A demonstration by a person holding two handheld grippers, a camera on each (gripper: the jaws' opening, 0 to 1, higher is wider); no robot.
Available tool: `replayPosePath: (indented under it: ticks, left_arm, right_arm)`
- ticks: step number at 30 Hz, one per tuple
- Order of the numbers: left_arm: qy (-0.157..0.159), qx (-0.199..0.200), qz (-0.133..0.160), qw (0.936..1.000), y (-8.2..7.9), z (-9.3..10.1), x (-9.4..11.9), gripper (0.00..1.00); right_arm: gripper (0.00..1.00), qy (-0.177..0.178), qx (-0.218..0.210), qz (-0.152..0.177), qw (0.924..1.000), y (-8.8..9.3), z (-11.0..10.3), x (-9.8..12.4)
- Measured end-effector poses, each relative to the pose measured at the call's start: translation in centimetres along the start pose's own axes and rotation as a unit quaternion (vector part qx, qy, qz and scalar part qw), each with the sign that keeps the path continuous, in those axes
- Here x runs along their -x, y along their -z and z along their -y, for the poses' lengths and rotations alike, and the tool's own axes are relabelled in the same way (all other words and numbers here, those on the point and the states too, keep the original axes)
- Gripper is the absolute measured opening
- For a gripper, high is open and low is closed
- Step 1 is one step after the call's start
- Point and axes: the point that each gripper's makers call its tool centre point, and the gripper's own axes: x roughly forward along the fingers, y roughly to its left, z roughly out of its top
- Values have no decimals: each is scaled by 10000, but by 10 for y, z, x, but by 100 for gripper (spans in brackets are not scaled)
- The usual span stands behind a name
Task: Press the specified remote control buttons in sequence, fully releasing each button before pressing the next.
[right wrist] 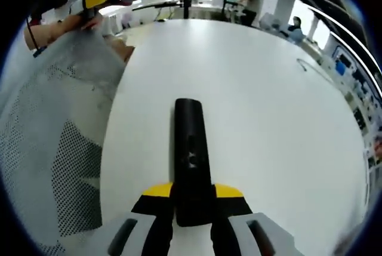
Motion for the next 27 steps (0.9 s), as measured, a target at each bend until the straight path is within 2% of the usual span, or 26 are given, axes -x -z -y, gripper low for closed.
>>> replayPosePath:
  ticks: [9, 27]
  left_arm:
    - [-28, -42, -84, 10000, 3, -1, -1, 100]
    - [-98, -173, -220, 9996, 7, -5, -1, 100]
  right_arm:
    - [20, -22, -31, -12, 10000, -2, 32, -1]
    - [20, -23, -36, -59, 10000, -11, 80, -4]
